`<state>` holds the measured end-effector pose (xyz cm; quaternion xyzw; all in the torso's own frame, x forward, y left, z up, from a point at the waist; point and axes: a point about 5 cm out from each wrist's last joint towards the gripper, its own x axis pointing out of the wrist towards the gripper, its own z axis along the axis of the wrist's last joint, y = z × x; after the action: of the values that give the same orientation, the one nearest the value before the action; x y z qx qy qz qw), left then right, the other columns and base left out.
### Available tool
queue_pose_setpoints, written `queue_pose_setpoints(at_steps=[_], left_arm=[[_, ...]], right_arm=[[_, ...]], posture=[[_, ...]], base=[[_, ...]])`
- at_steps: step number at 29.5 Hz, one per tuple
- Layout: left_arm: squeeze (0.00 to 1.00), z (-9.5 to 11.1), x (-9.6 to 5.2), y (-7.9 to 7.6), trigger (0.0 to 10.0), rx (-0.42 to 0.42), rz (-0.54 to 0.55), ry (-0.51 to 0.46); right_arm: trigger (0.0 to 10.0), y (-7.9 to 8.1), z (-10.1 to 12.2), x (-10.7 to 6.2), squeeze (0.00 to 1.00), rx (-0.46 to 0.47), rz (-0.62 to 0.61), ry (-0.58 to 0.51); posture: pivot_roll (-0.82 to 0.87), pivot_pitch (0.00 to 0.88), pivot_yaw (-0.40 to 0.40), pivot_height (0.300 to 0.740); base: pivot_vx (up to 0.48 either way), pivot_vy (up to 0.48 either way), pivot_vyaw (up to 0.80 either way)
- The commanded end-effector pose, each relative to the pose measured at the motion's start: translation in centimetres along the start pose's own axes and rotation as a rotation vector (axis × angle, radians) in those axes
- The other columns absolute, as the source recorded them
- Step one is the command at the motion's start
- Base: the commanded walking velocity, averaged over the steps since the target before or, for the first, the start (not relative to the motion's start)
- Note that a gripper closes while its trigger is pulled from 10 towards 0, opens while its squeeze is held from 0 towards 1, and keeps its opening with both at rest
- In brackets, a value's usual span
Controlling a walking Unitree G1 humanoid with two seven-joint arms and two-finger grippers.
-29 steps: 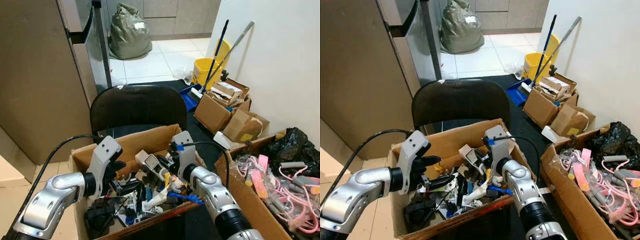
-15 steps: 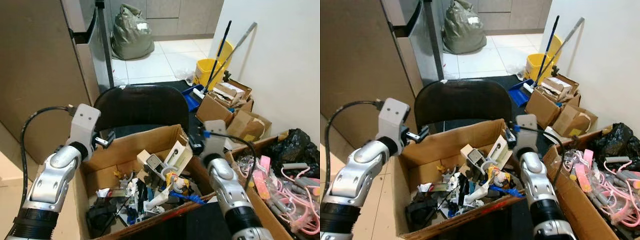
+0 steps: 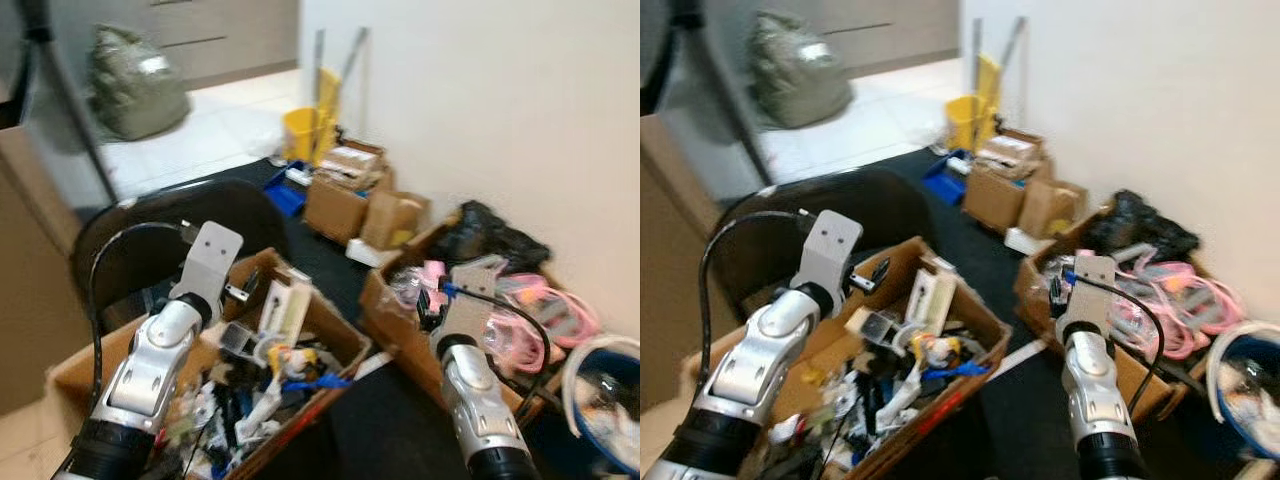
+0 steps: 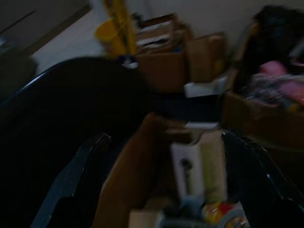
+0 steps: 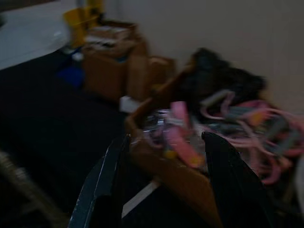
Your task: Picking trash to rubbish bin
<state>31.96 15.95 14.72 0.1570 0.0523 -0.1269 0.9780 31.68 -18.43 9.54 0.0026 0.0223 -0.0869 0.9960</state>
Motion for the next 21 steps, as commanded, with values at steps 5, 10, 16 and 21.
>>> queue_pose_setpoints(at_steps=[5,10,16,21], left_arm=[[0.0,-0.54,0.0,0.43,10.0,-0.003,0.026,0.012],[0.0,-0.63,0.01,0.65,10.0,-0.013,0.036,0.012],[0.0,-0.47,0.12,0.71,10.0,-0.035,0.04,0.005],[0.0,-0.32,0.38,0.83,10.0,-0.043,0.059,-0.004]], right_arm=[[10.0,-0.18,-0.66,-0.55,0.0,0.004,-0.027,0.026],[10.0,-0.28,-0.72,-0.67,0.0,0.002,-0.033,0.028],[10.0,-0.67,-0.69,-0.73,0.0,-0.002,-0.05,0.032],[10.0,-0.94,-0.66,-0.73,0.0,-0.006,-0.064,0.036]], posture=[[0.05,0.121,0.039,0.74],[0.05,0.121,0.039,0.74],[0.05,0.123,0.039,0.74],[0.05,0.129,0.046,0.74]], base=[[0.0,0.0,-0.8],[0.0,0.0,-0.8],[0.0,0.0,-0.8],[0.0,0.0,-0.8]])
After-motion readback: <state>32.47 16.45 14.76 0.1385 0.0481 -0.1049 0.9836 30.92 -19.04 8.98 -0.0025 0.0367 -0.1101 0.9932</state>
